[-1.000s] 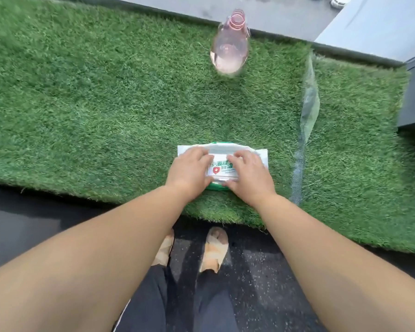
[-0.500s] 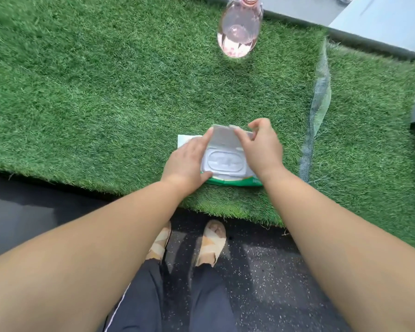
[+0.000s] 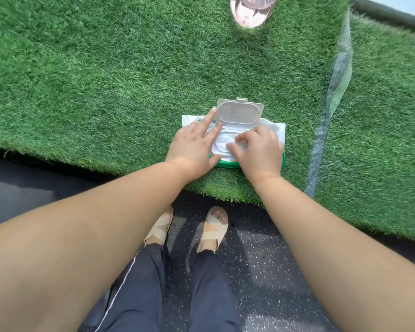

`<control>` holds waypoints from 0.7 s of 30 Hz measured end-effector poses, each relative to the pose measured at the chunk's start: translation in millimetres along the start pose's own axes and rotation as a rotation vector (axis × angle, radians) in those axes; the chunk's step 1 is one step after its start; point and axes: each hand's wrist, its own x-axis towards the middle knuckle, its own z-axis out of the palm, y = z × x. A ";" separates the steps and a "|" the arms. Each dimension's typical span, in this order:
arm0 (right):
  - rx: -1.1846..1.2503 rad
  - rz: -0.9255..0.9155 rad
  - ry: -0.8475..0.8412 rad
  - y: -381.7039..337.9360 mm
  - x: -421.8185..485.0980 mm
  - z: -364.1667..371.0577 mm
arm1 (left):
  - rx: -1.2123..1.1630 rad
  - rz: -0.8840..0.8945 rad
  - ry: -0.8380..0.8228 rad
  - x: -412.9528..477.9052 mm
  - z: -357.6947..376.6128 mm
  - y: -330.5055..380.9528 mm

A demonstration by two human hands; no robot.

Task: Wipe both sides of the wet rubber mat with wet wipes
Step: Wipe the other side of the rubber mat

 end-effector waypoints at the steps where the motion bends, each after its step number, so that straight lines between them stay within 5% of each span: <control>1: 0.008 0.020 -0.006 -3.2 1.8 0.0 | -0.008 -0.004 0.002 -0.6 0.8 0.3; 6: -0.010 -0.136 -0.039 -6.0 1.9 -8.6 | -0.055 -0.022 0.008 -4.5 4.0 -0.2; 8: 0.167 -0.222 -0.022 -4.1 -0.7 -14.1 | -0.064 -0.023 0.005 -5.2 3.9 -1.1; 12: 0.570 0.023 -0.044 0.8 0.6 -25.3 | -0.086 -0.022 0.009 -5.4 2.4 -1.9; 17: 0.278 -0.204 -0.210 -3.5 4.7 -25.6 | -0.107 -0.023 0.006 -5.7 0.4 -2.2; 21: 0.848 0.174 -0.064 -3.5 10.5 -37.1 | -0.140 -0.037 -0.002 -5.6 -0.4 -2.0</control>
